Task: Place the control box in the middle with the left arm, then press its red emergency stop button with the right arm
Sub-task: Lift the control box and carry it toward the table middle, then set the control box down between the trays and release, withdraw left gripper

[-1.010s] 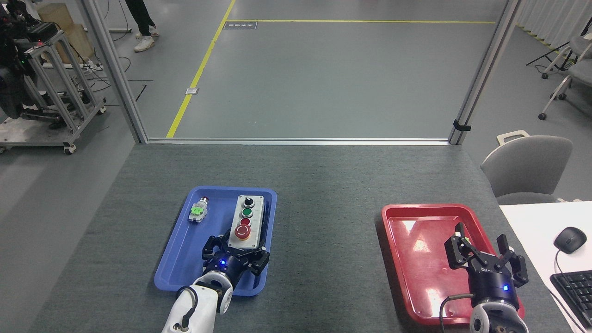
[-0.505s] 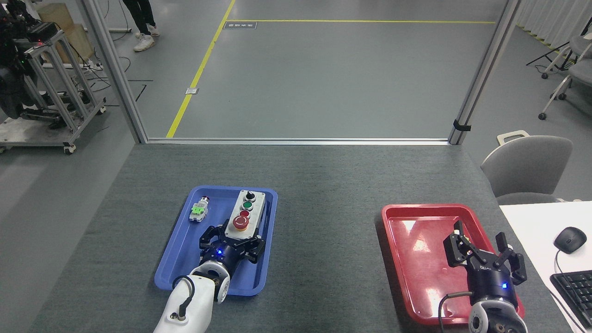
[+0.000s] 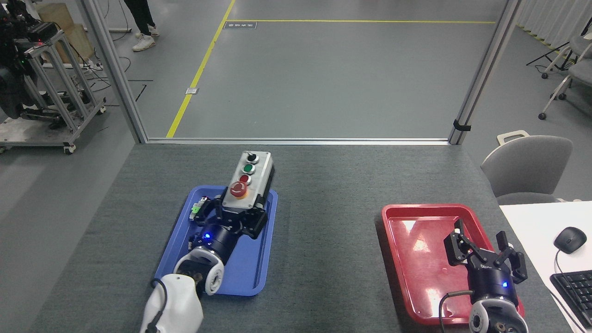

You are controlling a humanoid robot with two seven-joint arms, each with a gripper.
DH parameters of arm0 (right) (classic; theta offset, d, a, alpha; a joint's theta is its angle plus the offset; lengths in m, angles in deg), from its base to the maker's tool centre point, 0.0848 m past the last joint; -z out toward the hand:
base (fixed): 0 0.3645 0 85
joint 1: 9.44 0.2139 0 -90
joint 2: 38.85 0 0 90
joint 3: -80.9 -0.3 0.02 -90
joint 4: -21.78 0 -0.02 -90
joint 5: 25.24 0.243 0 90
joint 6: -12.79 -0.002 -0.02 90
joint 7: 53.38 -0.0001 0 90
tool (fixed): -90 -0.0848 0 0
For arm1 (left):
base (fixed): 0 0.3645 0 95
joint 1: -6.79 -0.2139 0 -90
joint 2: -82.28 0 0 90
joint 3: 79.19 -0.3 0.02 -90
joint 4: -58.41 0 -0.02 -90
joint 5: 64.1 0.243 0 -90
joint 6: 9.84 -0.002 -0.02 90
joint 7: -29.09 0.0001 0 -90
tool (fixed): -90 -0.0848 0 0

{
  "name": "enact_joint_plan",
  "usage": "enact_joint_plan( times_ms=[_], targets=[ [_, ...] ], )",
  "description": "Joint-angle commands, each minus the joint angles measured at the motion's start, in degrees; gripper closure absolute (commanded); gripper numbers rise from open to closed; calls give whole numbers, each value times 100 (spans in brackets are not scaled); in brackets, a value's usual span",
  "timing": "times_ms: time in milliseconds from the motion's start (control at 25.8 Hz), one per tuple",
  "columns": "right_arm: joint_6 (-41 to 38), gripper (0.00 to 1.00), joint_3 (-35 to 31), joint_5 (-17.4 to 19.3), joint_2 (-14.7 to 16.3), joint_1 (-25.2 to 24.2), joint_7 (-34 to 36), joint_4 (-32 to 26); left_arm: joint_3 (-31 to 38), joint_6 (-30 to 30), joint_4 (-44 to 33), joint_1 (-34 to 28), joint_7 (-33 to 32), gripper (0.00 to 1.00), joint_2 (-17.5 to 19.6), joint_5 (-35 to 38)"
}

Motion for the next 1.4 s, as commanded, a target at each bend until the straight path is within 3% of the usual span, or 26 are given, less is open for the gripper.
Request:
enact_joint_plan(
  times_ms=[0,194,388,621,660,699,777,1010,1165,1282,1320,1359],
  targets=[
    [18,0,1,0,-13,11,19,0,-721,-304,-26,-159,-117,100,-367,30],
    [27,0,1,0,-22,11,10,9,-1486,-937,765,-97,-267,100,-947,38],
    [27,0,1,0,-48,20,10,0,-2136,-1376,1327,-80,-205,100,-973,118],
    [62,0,-8,-18,-57,20,19,0,-2171,-1376,1521,-89,-214,100,-973,118],
    [54,0,1,-18,-66,20,19,0,-2171,-1385,1521,-89,-232,95,-965,118],
    [54,0,9,-18,-83,29,19,0,-2162,-1394,1521,-97,-240,76,-965,109],
    [54,0,1,-18,-101,37,19,0,-2154,-1456,1512,-97,-214,0,-965,100],
    [36,0,9,-44,-101,29,28,0,-2110,-1341,484,-572,-197,0,-798,30],
    [-17,0,18,-62,-92,29,37,9,-2066,-902,-1019,-1337,-214,0,195,3],
    [-34,1,45,-79,-57,37,63,9,-1574,-761,-1863,-1987,-188,0,740,-5],
    [-78,3,62,-88,-39,64,80,9,-1345,-638,-2082,-2145,-188,0,881,-14],
    [-175,11,71,-88,-30,116,80,9,-1108,-471,-2258,-2251,-188,0,969,-23]
  ],
)
